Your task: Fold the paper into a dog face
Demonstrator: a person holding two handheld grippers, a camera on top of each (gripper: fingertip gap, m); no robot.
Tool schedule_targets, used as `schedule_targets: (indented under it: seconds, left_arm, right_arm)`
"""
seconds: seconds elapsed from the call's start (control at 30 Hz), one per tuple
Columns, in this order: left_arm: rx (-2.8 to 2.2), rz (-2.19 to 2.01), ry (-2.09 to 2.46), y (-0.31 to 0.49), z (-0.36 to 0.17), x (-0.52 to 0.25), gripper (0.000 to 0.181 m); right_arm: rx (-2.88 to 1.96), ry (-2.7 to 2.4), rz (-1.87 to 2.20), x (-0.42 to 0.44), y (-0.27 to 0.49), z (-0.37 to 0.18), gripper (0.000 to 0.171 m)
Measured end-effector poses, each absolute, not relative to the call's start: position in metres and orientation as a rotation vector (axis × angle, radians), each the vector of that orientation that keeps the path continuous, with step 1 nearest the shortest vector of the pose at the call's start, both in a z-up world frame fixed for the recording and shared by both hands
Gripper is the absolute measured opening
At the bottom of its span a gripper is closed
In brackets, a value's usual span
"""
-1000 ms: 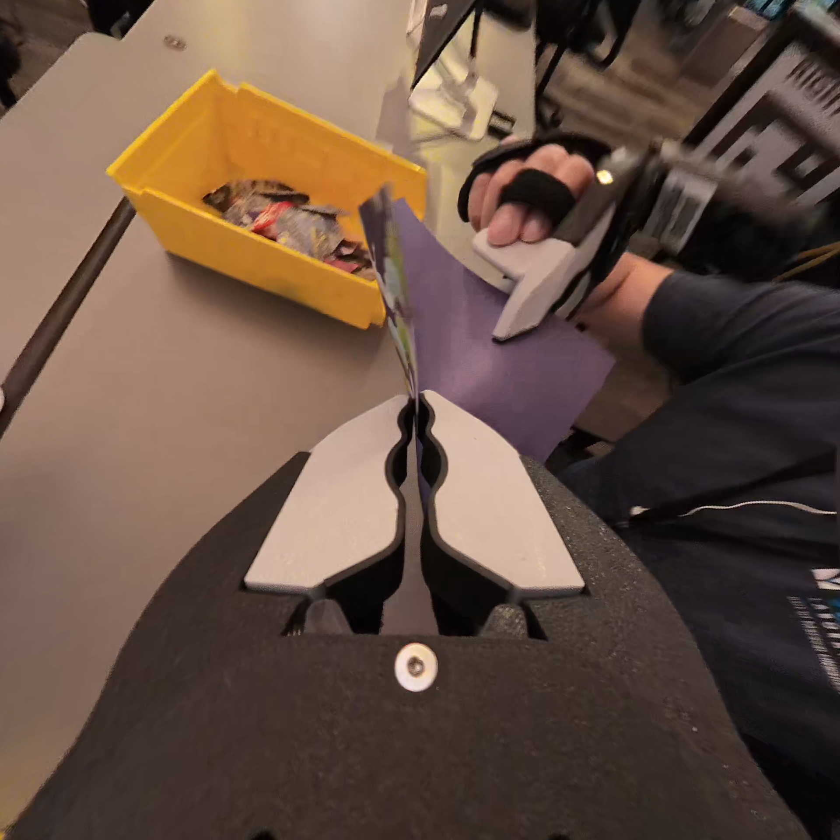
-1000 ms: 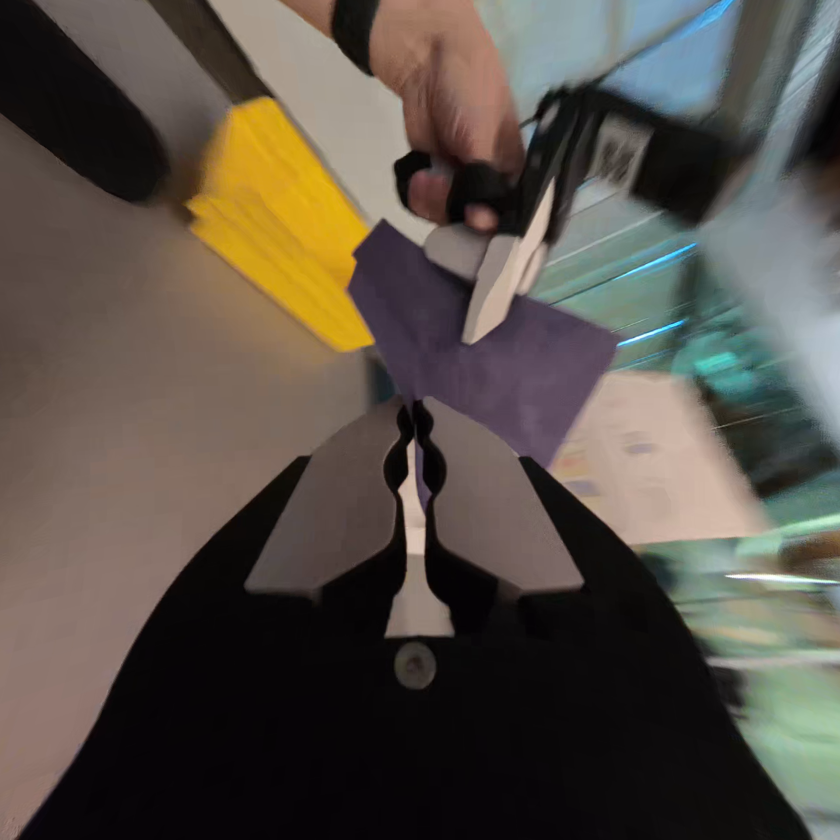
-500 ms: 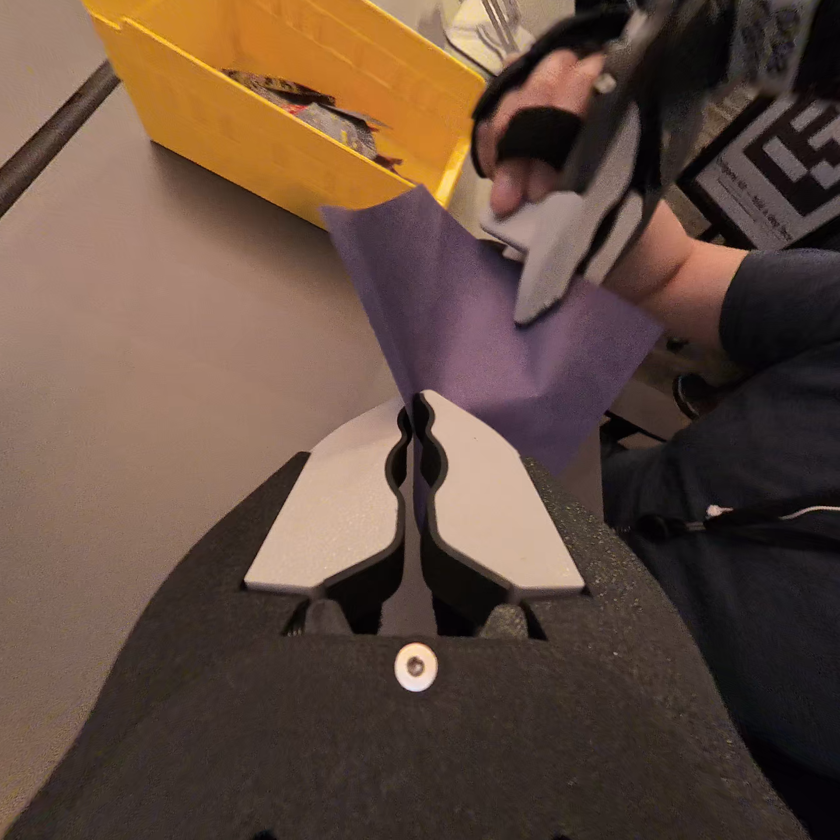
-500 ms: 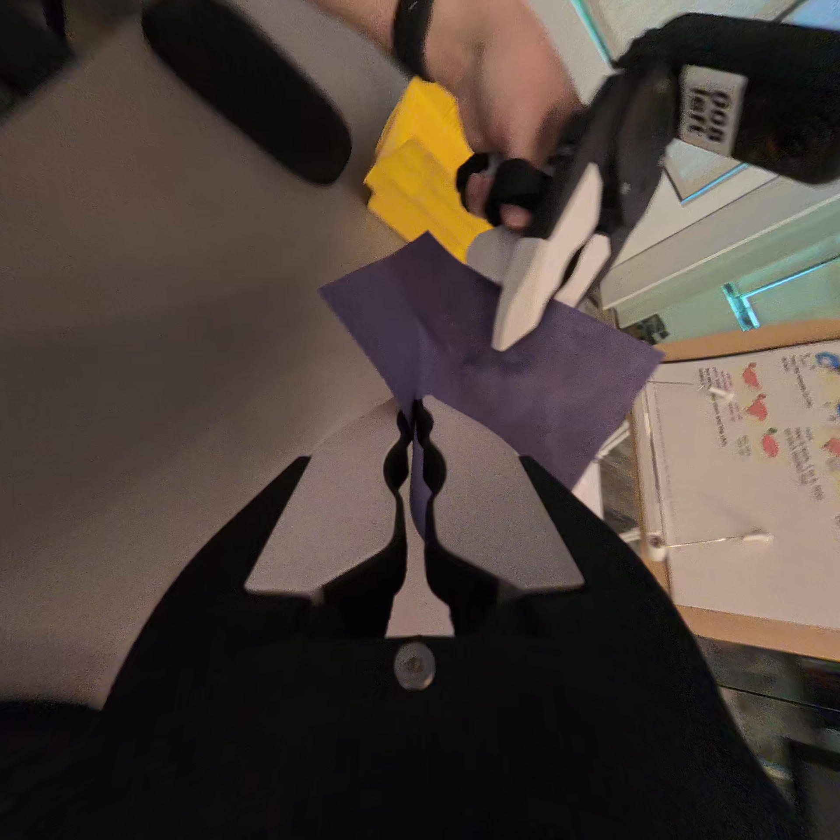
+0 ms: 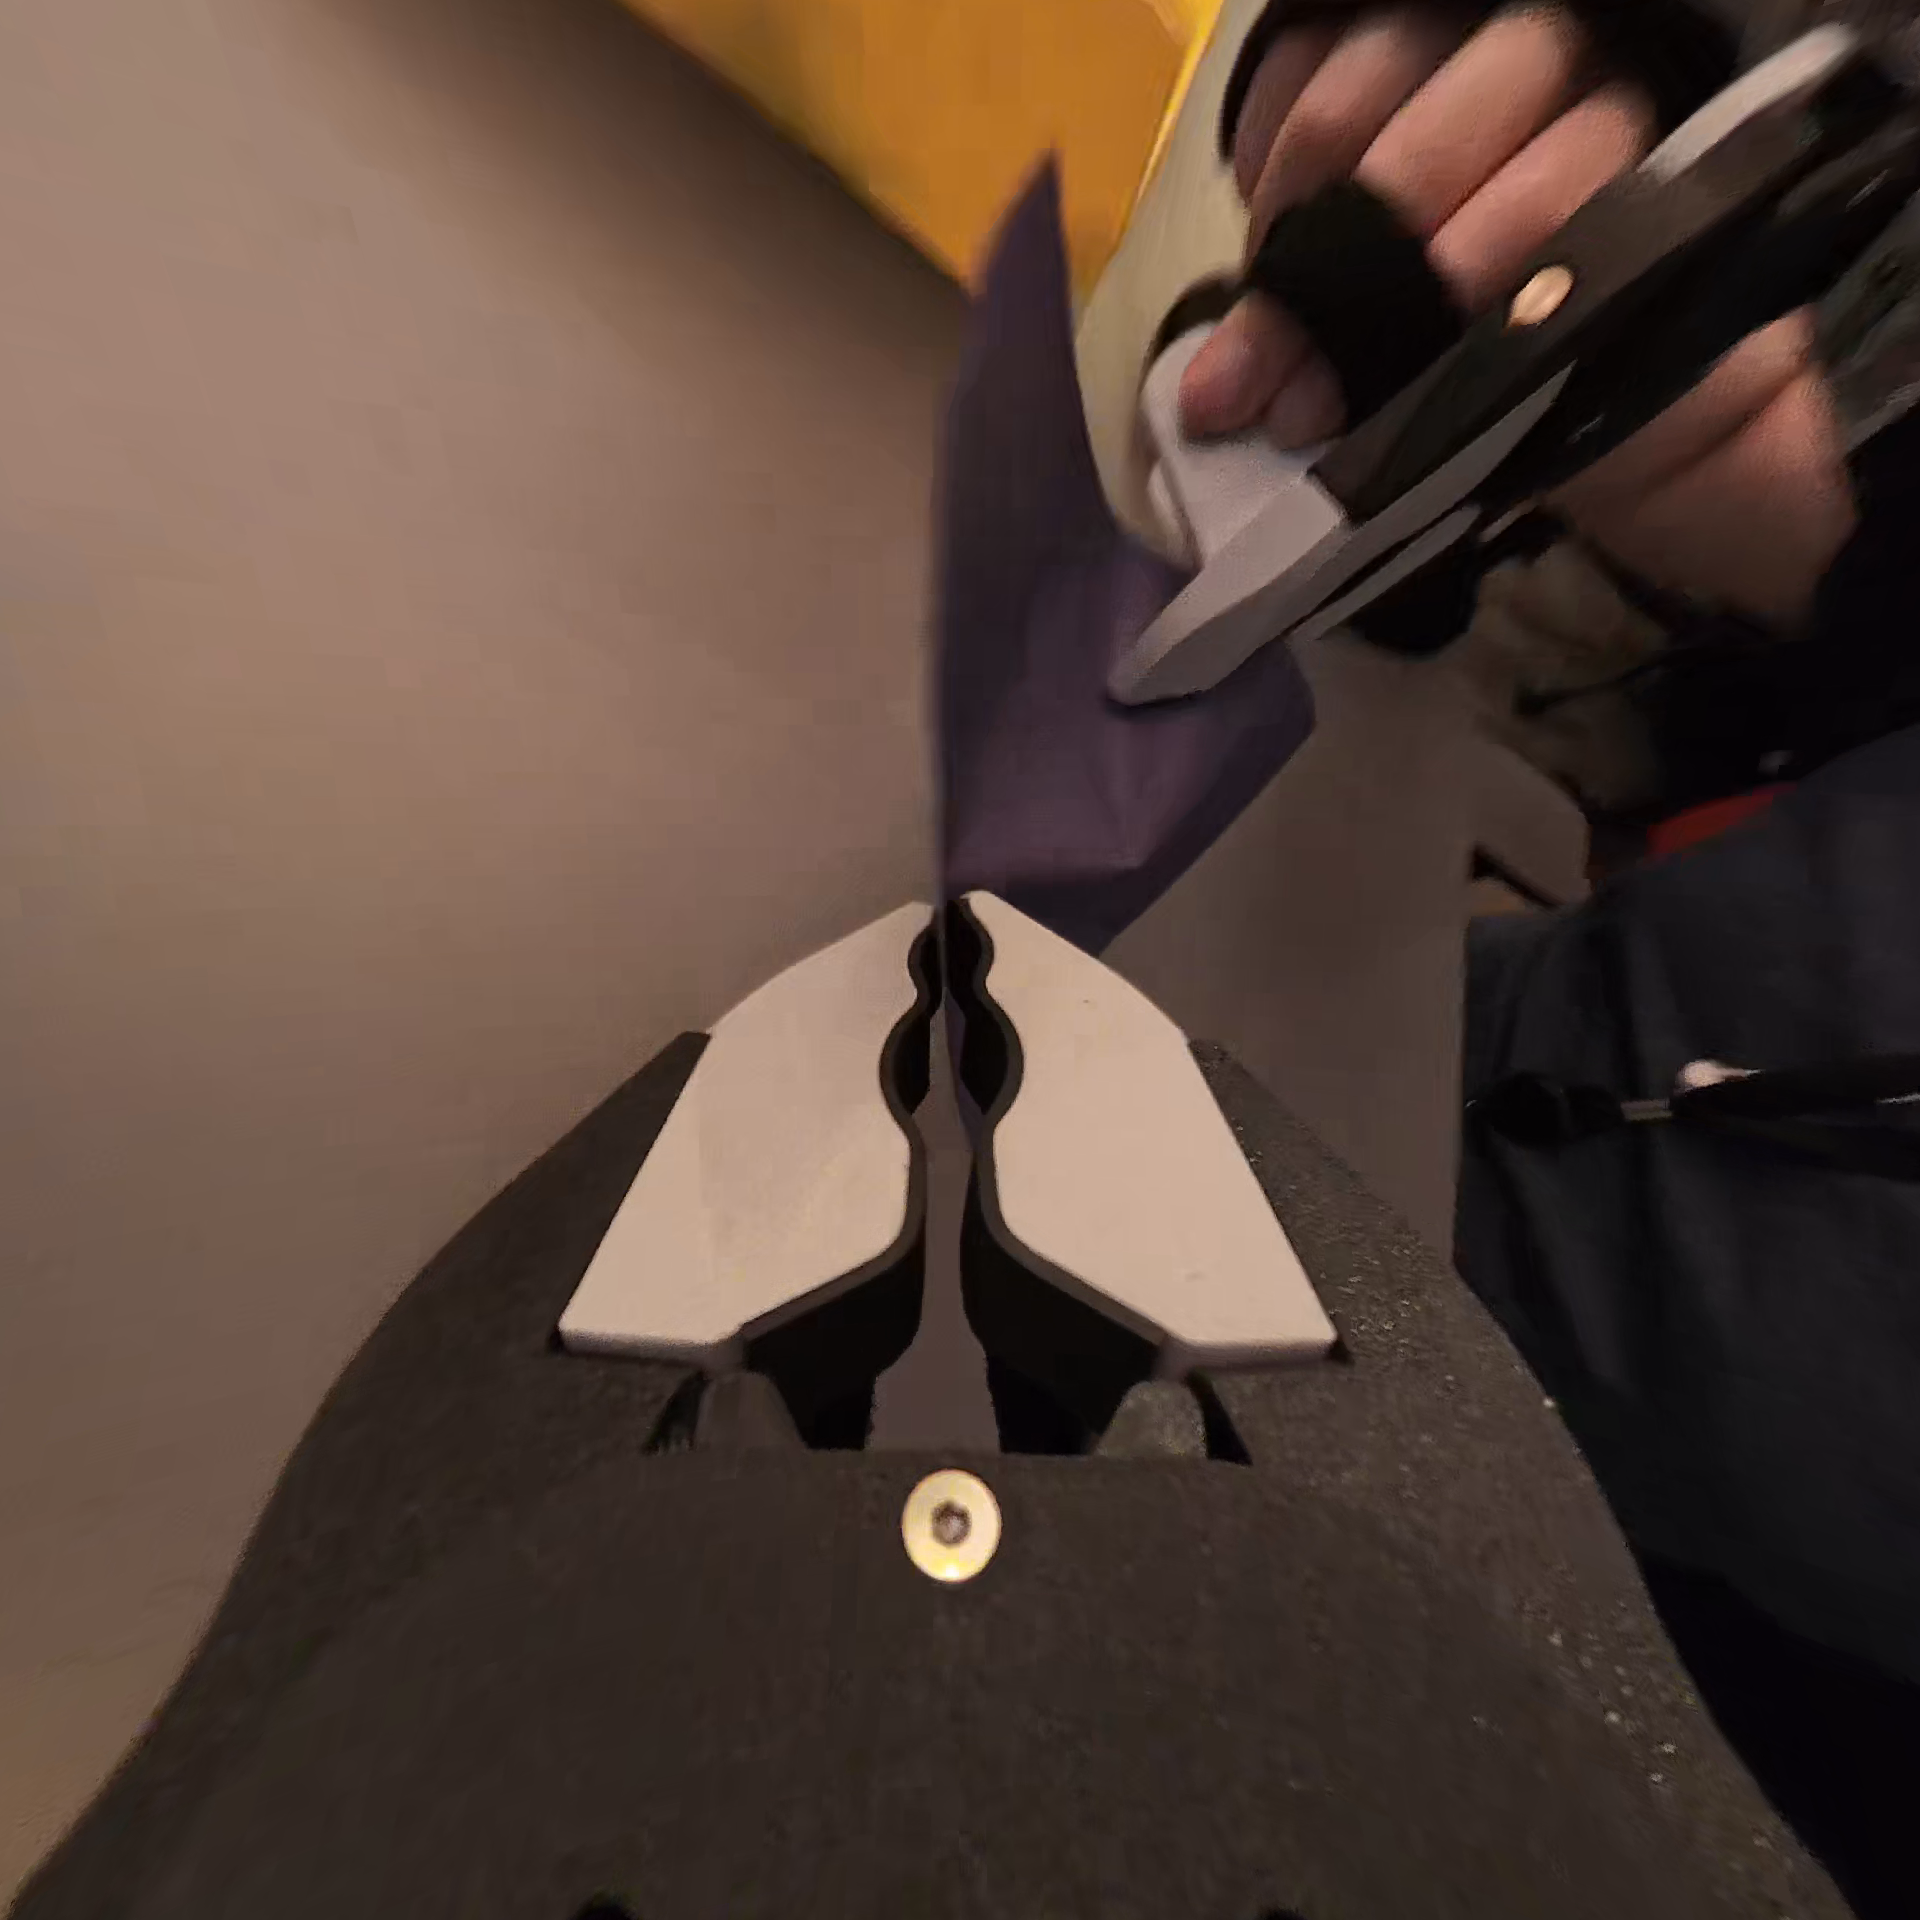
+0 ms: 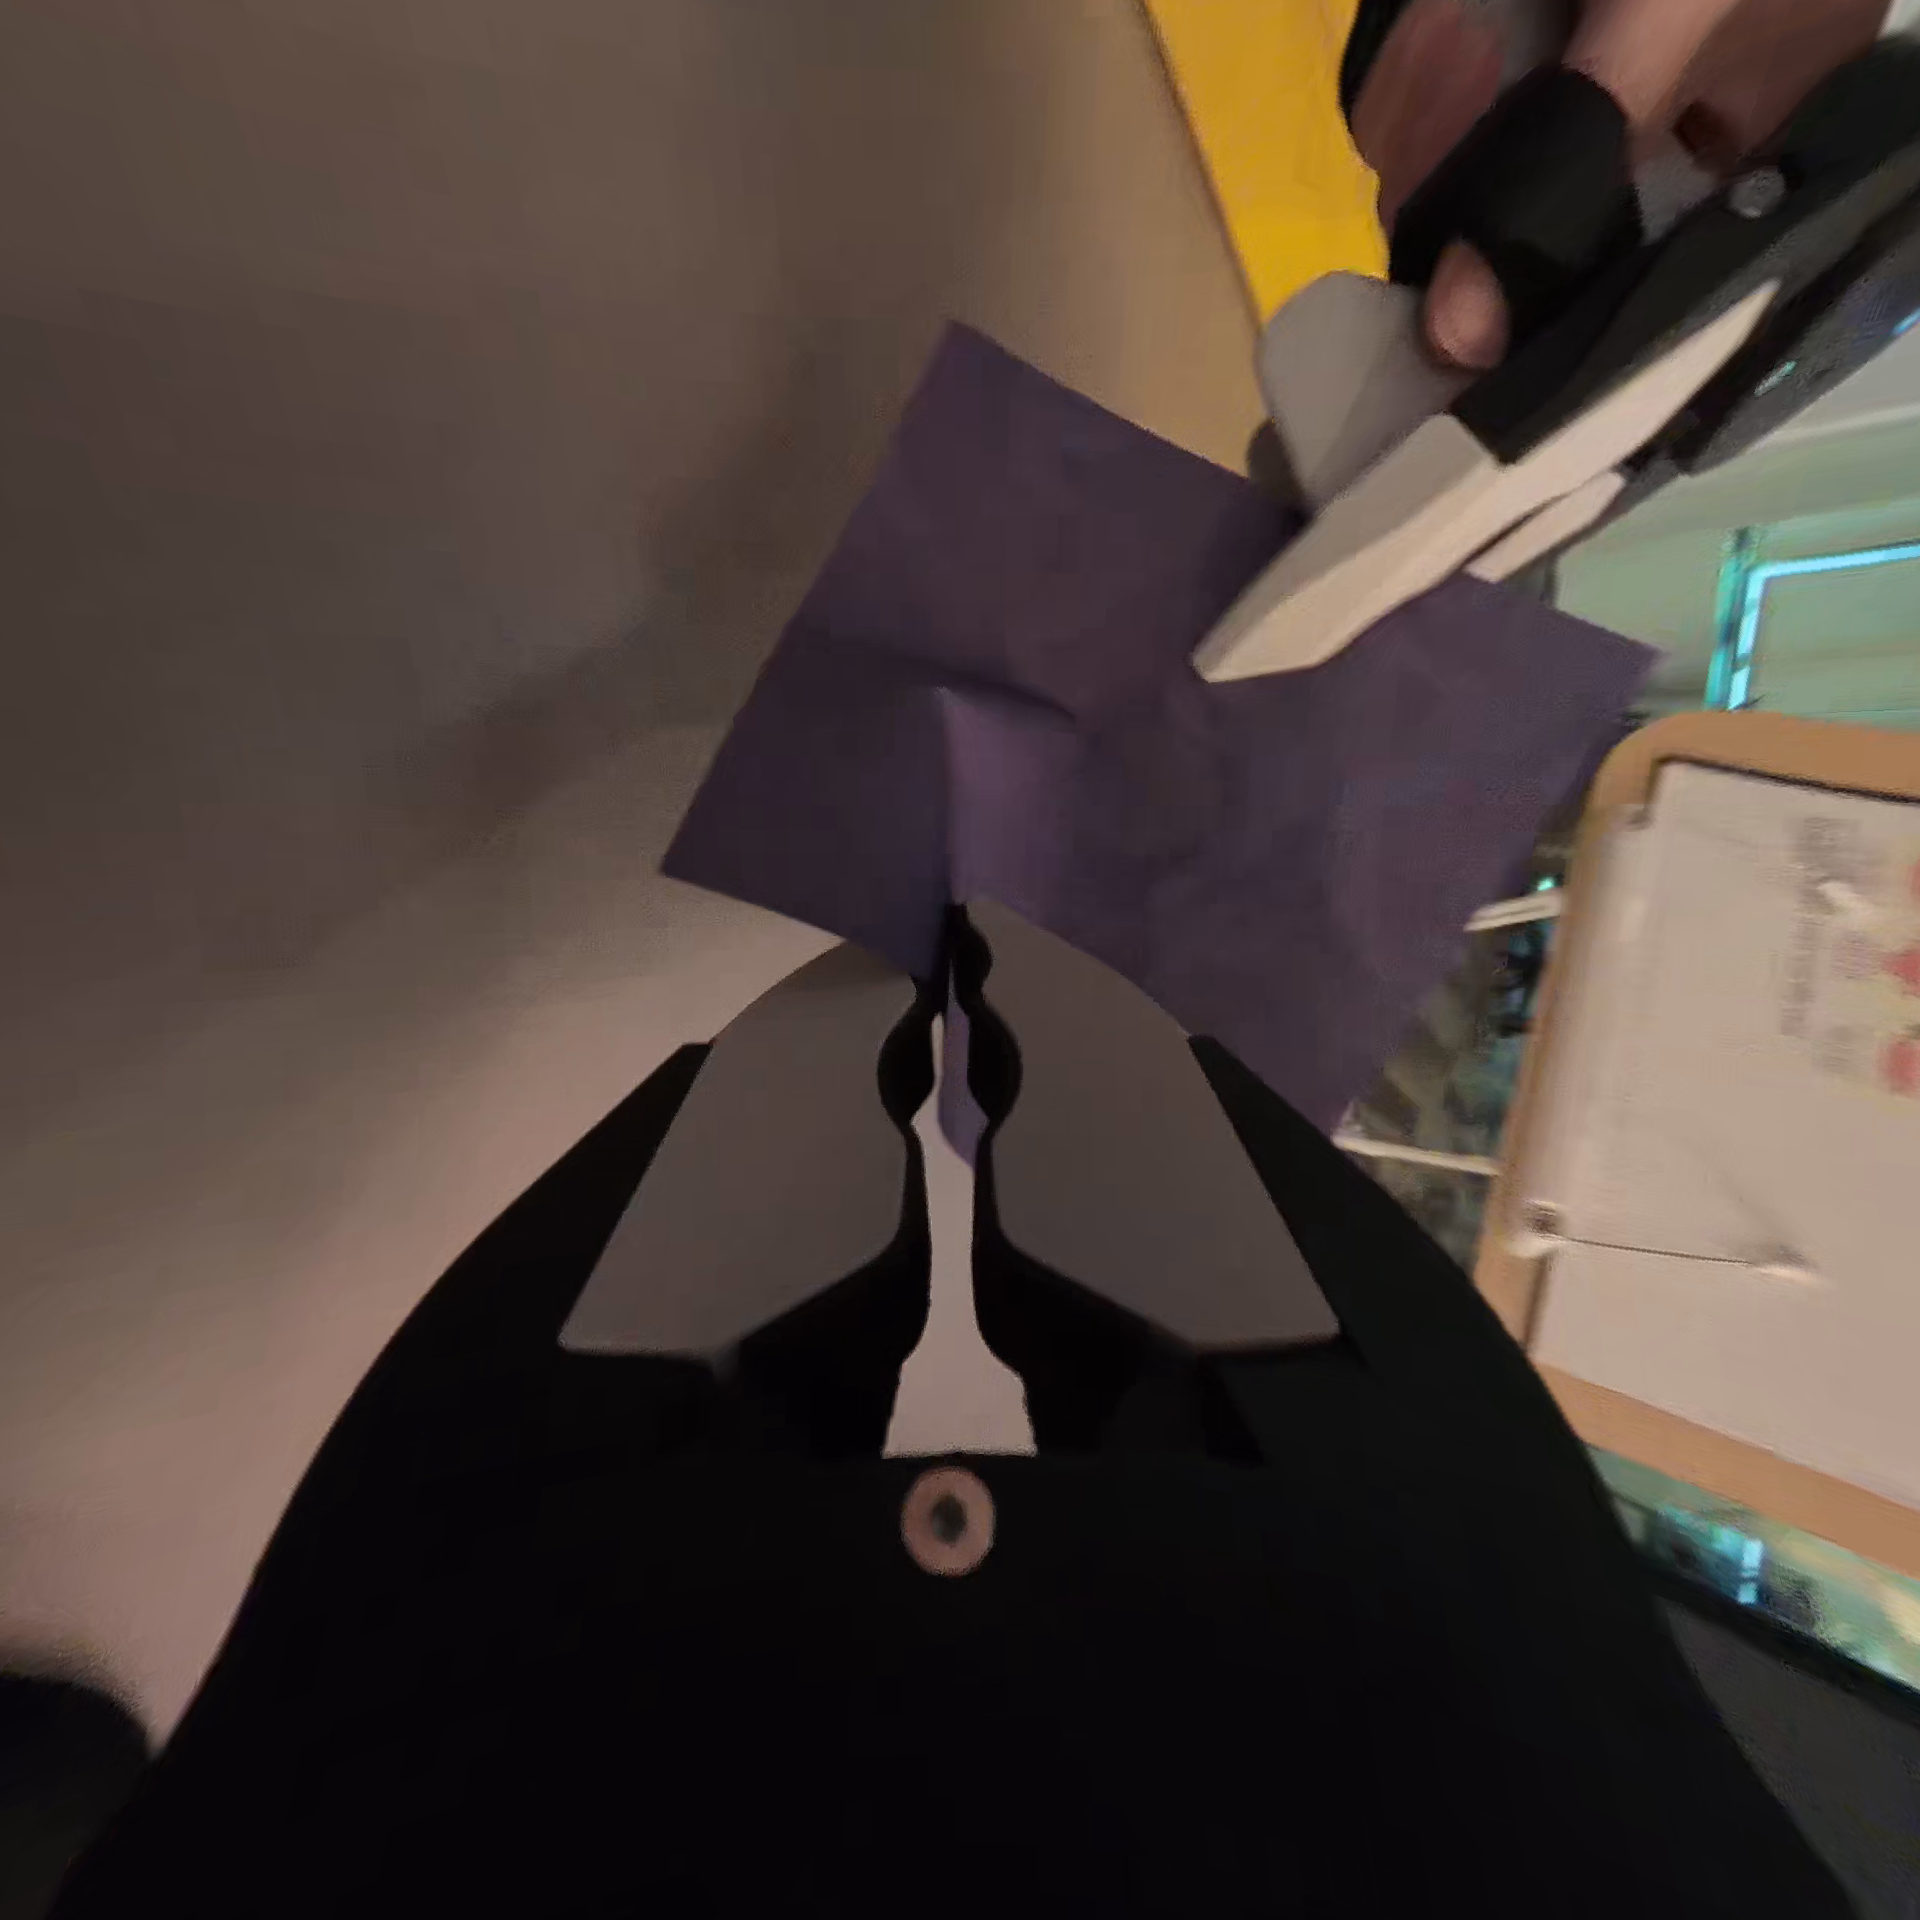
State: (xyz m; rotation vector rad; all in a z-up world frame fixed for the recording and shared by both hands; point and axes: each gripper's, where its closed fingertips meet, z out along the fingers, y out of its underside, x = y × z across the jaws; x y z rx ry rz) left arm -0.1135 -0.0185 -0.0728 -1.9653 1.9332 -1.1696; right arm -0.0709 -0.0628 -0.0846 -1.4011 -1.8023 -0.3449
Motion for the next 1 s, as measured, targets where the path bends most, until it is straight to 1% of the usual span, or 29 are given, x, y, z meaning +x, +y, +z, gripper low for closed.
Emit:
schedule_targets:
  seconds: [0.07,0.17,0.2,0.33,0.47,0.6,0.63,0.67,0.7,0.77,0.87,1.0]
  left_arm:
    - [-2.018,-1.080,2.003,-0.024,-0.103,-0.116,0.000]
    - [-2.108,-1.042,2.109,-0.036,-0.131,-0.123,0.000]
    - [-2.125,-1.026,2.118,-0.035,-0.136,-0.123,0.000]
    - [-2.175,-1.062,2.098,-0.029,-0.137,-0.120,0.000]
    - [-2.255,-1.103,2.051,-0.024,-0.140,-0.117,0.000]
    - [-2.308,-1.127,2.008,-0.023,-0.145,-0.117,0.000]
    - [-2.318,-1.131,1.997,-0.023,-0.146,-0.117,0.000]
    - [-2.325,-1.144,1.993,-0.023,-0.146,-0.117,0.000]
    - [-2.332,-1.144,1.990,-0.022,-0.147,-0.117,0.000]
    - [-2.351,-1.119,1.986,-0.020,-0.149,-0.118,0.000]
    - [-2.358,-1.120,1.995,-0.020,-0.149,-0.117,0.000]
    - [-2.270,-1.081,2.078,-0.023,-0.149,-0.114,0.000]
  right_arm:
    - [-1.480,-1.799,-0.256,-0.074,-0.063,-0.105,0.002]
    - [-1.502,-1.809,-0.206,-0.076,-0.066,-0.129,0.004]
    - [-1.480,-1.814,-0.228,-0.076,-0.065,-0.133,0.008]
    - [-1.353,-1.739,-0.206,-0.085,-0.068,-0.127,0.026]
    - [-1.155,-1.693,-0.247,-0.103,-0.079,-0.112,0.029]
    - [-1.082,-1.744,-0.248,-0.117,-0.091,-0.121,0.025]
    - [-1.076,-1.772,-0.266,-0.118,-0.092,-0.125,0.021]
    - [-1.078,-1.806,-0.268,-0.118,-0.093,-0.131,0.011]
    - [-1.103,-1.826,-0.271,-0.116,-0.093,-0.136,0.006]
    - [-1.162,-1.861,-0.242,-0.113,-0.093,-0.144,0.001]
    - [-1.328,-1.869,-0.130,-0.112,-0.096,-0.154,0.001]
    - [-1.485,-1.760,0.116,-0.117,-0.098,-0.148,0.001]
